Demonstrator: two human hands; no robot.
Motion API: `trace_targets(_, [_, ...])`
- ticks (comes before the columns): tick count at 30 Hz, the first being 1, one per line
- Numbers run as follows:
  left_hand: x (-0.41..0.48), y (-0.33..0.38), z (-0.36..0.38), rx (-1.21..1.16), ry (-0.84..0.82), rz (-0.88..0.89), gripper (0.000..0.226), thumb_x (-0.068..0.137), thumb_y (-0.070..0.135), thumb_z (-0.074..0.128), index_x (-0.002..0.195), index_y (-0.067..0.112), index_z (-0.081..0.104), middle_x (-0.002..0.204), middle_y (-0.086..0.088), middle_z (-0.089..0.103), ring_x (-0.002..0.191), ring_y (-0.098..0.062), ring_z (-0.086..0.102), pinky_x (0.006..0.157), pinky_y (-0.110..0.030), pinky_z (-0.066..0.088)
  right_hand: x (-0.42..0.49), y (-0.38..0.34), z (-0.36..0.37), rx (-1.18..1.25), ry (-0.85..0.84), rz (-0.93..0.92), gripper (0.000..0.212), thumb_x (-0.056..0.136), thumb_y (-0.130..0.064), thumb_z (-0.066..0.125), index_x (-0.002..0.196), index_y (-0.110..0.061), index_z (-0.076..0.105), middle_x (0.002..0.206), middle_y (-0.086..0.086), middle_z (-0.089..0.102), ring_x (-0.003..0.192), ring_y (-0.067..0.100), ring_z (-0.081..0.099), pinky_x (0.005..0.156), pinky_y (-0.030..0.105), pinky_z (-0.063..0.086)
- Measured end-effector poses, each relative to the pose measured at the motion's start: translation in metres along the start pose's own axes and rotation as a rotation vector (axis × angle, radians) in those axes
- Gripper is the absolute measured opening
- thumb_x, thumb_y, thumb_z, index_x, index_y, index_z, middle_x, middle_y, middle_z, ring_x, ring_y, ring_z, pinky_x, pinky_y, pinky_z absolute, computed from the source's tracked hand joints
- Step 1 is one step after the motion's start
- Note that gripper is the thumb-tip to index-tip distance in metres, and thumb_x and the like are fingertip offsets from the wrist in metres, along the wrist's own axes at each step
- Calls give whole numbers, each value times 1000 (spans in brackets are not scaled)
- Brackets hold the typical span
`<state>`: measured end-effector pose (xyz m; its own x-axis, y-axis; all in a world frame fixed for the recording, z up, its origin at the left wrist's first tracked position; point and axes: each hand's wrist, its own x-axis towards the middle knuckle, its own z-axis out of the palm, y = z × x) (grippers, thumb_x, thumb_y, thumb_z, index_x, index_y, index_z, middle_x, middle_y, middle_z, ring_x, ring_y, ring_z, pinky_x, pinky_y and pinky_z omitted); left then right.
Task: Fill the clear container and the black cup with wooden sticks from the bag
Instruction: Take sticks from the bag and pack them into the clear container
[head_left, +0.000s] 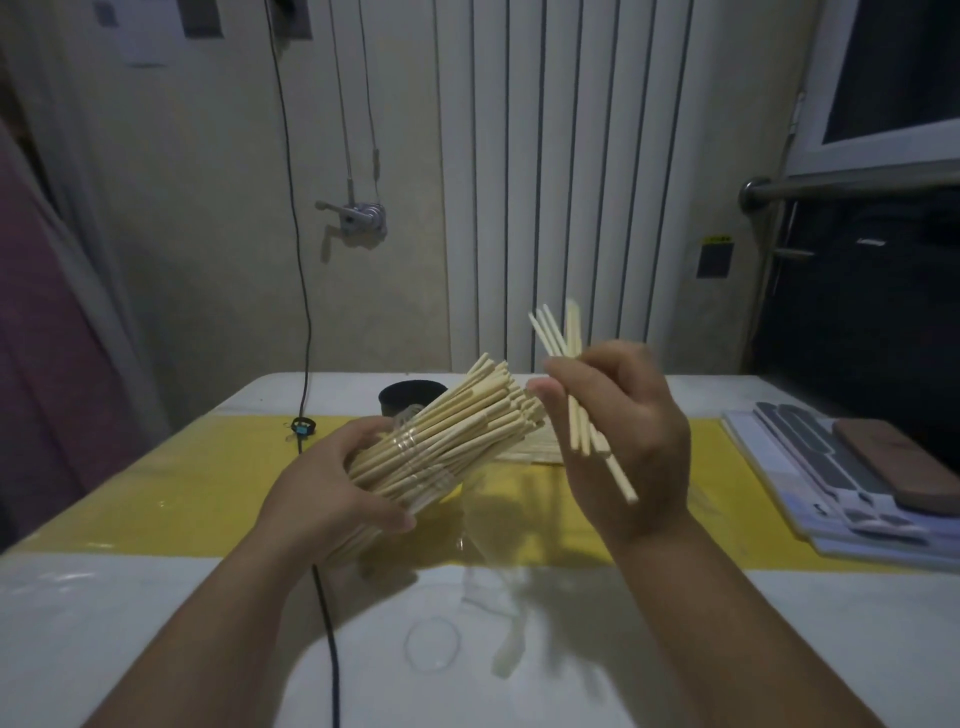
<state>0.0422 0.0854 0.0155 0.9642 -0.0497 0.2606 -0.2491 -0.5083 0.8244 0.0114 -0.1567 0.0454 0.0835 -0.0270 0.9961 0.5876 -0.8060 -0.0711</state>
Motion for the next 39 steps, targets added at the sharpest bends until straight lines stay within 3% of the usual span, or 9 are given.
trace_targets(3, [-2,3,2,40,-15,10,86,25,32,85,90,77,52,96,36,63,86,-4,67,82,-41,57,4,-4,1,194,39,174,28,96,-26,61,93,-3,75,89,10,65,82,12,61,74,16,47])
trace_targets(8, [-4,7,5,113,-10,19,87,23,39,83,92,79,48,96,34,65,89,-3,66,83,-40,57,12,-25,1,617,108,836,32,98,-29,53,75,-13,68,67,8,67,52,11,63,53,17,50])
trace_targets(10, [-4,6,5,125,-8,20,86,21,42,81,93,78,49,97,33,65,89,-2,66,83,-39,57,12,-25,1,613,98,933,37,101,-28,51,71,-13,66,56,0,62,45,12,58,47,21,49])
trace_targets(17, [-2,3,6,169,-21,31,101,20,46,78,119,52,59,105,27,67,91,-2,66,84,-39,56,14,-18,-1,610,194,1055,40,103,-27,50,69,-9,64,51,1,55,38,10,51,41,19,42])
trace_targets(29, [-3,5,7,219,-23,78,82,27,42,81,96,73,50,101,32,63,90,3,62,81,-35,55,13,-5,0,573,157,1172,39,100,-28,55,65,-12,64,42,-1,53,37,13,50,41,24,41])
trace_targets(33, [-3,5,7,260,-51,77,93,28,44,81,115,60,54,107,27,63,93,1,61,83,-36,55,5,-9,7,511,29,1097,39,97,-27,60,60,-20,68,47,-7,59,45,6,54,55,26,44])
trace_targets(35, [-3,4,6,262,-62,93,89,27,46,80,110,65,52,106,26,64,92,1,62,81,-36,55,3,-12,11,494,-93,1061,34,95,-24,63,62,-20,70,60,-9,68,60,3,63,64,23,49])
trace_targets(38, [-4,4,6,263,-62,103,88,27,46,80,108,67,51,105,27,63,92,2,61,80,-35,55,-1,-15,14,597,-317,1035,7,85,-27,76,78,-24,74,87,-3,73,87,14,69,84,33,54])
trace_targets(39, [-3,4,6,264,-62,102,89,28,46,80,109,66,51,105,28,62,92,2,60,80,-34,55,-1,-15,14,602,-376,1038,16,79,-35,78,92,-28,72,97,-6,70,93,14,68,86,32,54])
